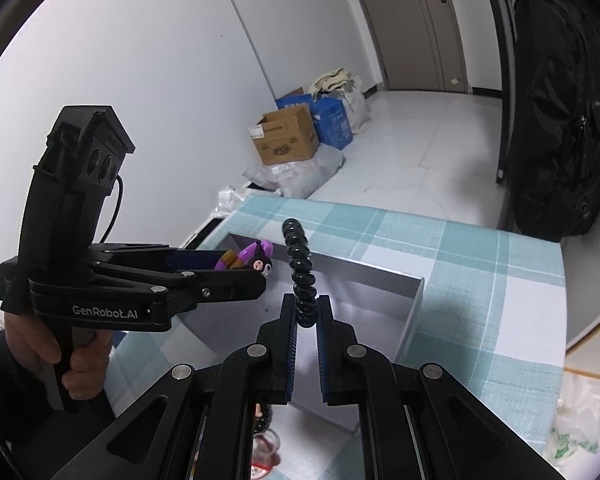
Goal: Organize jewelry
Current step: 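Carry both items into the silver box and open both tools, then withdraw both tools from the box back over the pile, then grasp the light-blue ring bangle with the left tool and lift it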
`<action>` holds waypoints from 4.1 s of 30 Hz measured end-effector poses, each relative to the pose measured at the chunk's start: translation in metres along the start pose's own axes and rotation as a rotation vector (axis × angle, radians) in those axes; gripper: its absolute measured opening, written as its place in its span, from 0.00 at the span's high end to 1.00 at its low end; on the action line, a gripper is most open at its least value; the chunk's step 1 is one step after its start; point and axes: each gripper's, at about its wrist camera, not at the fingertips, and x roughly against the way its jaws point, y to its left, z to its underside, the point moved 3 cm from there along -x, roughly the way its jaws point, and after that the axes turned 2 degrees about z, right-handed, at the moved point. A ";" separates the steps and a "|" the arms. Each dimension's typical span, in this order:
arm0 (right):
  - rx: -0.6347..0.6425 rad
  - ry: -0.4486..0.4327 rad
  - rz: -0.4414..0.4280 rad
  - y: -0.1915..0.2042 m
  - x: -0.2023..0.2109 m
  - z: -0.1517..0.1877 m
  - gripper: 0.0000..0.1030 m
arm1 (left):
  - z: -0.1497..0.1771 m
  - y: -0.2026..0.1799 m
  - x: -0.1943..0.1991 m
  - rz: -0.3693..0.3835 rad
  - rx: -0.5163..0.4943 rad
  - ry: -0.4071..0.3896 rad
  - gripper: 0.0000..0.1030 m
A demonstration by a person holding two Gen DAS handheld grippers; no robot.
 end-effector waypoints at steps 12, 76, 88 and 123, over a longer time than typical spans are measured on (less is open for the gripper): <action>0.061 -0.002 0.042 0.003 -0.006 -0.001 0.85 | -0.004 0.006 -0.011 0.018 0.056 0.024 0.51; -0.118 -0.120 0.104 0.010 0.083 0.067 0.10 | 0.124 -0.059 0.009 -0.182 -0.168 0.040 0.21; -0.139 -0.133 0.098 0.009 0.092 0.071 0.09 | 0.128 -0.056 -0.004 -0.239 -0.203 0.085 0.21; -0.145 0.066 0.130 0.016 0.063 0.100 0.09 | 0.099 -0.049 0.044 -0.045 -0.079 -0.078 0.44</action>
